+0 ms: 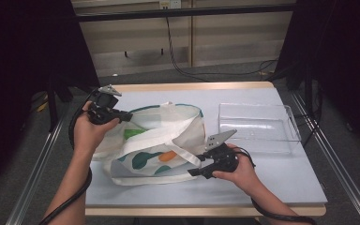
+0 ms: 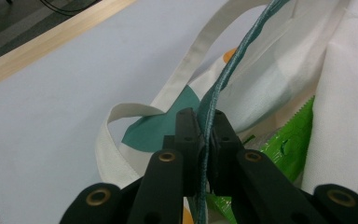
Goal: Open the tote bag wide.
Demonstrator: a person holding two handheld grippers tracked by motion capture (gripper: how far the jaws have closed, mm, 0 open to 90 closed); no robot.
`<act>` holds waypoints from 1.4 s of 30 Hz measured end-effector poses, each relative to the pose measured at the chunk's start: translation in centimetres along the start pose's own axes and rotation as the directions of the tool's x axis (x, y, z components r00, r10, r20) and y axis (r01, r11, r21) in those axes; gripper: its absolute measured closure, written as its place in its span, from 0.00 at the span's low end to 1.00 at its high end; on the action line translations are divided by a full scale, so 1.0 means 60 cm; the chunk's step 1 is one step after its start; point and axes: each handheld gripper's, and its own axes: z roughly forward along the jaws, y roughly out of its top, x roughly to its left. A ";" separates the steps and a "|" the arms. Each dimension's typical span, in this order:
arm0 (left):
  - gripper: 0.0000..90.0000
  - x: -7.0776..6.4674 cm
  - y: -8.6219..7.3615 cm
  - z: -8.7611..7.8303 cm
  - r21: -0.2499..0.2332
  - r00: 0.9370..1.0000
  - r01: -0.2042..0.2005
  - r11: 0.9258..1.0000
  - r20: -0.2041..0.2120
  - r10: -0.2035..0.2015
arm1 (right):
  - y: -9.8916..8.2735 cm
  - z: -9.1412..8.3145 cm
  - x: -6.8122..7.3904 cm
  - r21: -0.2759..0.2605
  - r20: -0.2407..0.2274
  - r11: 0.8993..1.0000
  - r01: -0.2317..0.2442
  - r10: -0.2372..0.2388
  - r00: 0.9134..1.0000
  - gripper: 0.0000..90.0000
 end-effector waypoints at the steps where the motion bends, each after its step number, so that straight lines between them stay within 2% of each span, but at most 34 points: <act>1: 0.94 0.000 0.000 0.000 0.000 1.000 0.000 1.000 0.000 0.000 | 0.000 0.000 0.000 0.000 0.000 1.000 0.000 0.000 1.000 0.50; 5: 0.94 -0.002 0.002 0.001 0.006 1.000 -0.011 1.000 -0.001 0.011 | 0.029 0.005 0.000 -0.008 -0.015 1.000 -0.003 0.003 1.000 0.53; 6: 0.94 0.000 0.002 0.000 0.011 1.000 -0.024 1.000 0.002 0.024 | 0.032 0.006 0.000 -0.008 -0.012 1.000 -0.004 0.004 1.000 0.57; 7: 0.94 -0.001 0.002 0.000 0.013 1.000 -0.025 1.000 0.002 0.025 | 0.037 0.006 -0.001 -0.008 -0.018 1.000 -0.004 0.003 1.000 0.69; 8: 0.94 0.000 0.002 0.000 0.013 1.000 -0.026 1.000 0.001 0.026 | 0.040 0.006 -0.001 -0.011 -0.020 1.000 -0.003 0.003 1.000 0.76; 9: 0.94 0.000 0.002 0.000 0.013 1.000 -0.026 1.000 0.001 0.026 | 0.040 0.006 -0.001 -0.011 -0.020 1.000 -0.003 0.003 1.000 0.76; 10: 0.94 -0.001 0.002 0.001 0.009 1.000 -0.018 1.000 -0.002 0.018 | 0.043 0.008 -0.006 -0.021 -0.027 1.000 -0.016 0.015 1.000 0.82; 11: 0.94 -0.001 0.002 0.001 0.009 1.000 -0.018 1.000 -0.002 0.018 | 0.043 0.008 -0.006 -0.021 -0.027 1.000 -0.016 0.015 1.000 0.82; 12: 0.94 0.000 0.001 0.002 0.004 1.000 -0.016 1.000 -0.004 0.016 | 0.044 0.008 -0.008 -0.016 -0.032 1.000 -0.017 0.017 0.999 0.85; 13: 0.95 0.000 0.001 0.002 0.003 1.000 -0.014 1.000 -0.005 0.014 | 0.044 0.010 -0.010 -0.009 -0.031 1.000 -0.008 0.007 1.000 0.94; 15: 0.95 0.002 0.001 0.000 0.016 1.000 -0.024 1.000 -0.005 0.024 | 0.041 0.010 -0.011 -0.003 -0.038 1.000 -0.002 0.002 0.999 0.96; 20: 0.95 0.003 0.001 0.001 0.000 1.000 -0.014 1.000 -0.013 0.014 | 0.028 0.005 -0.012 0.002 -0.030 1.000 0.003 -0.003 1.000 0.97; 25: 0.95 0.003 0.003 0.007 -0.013 1.000 0.006 1.000 -0.017 -0.007 | 0.003 -0.003 -0.016 0.013 -0.021 1.000 -0.019 0.019 1.000 0.97; 31: 0.95 0.005 0.007 0.015 -0.004 1.000 0.011 1.000 -0.006 -0.011 | -0.015 -0.004 -0.023 0.019 -0.014 0.999 -0.041 0.041 0.999 0.97; 36: 0.95 0.011 0.011 0.022 -0.006 1.000 0.014 1.000 -0.020 -0.014 | -0.030 -0.004 -0.032 0.020 -0.013 0.998 -0.063 0.064 0.998 0.97; 37: 0.95 0.011 0.012 0.024 -0.012 0.999 0.028 1.000 -0.024 -0.029 | -0.034 -0.005 -0.033 0.026 -0.007 0.998 -0.065 0.066 0.998 0.97; 38: 0.95 0.015 0.012 0.025 -0.002 1.000 0.016 1.000 -0.021 -0.016 | -0.035 -0.005 -0.033 0.028 -0.003 0.997 -0.065 0.065 0.998 0.97; 39: 0.95 0.017 0.013 0.027 0.001 1.000 0.019 1.000 -0.025 -0.019 | -0.039 -0.005 -0.034 0.029 -0.003 0.997 -0.069 0.069 0.998 0.97; 41: 0.95 0.018 0.013 0.034 -0.018 0.998 0.052 0.998 -0.024 -0.053 | -0.045 -0.007 -0.037 0.034 0.000 0.997 -0.076 0.076 0.997 0.97; 42: 0.95 0.021 0.014 0.035 -0.001 0.999 0.037 0.999 -0.021 -0.037 | -0.045 -0.007 -0.037 0.034 0.000 0.997 -0.076 0.076 0.997 0.97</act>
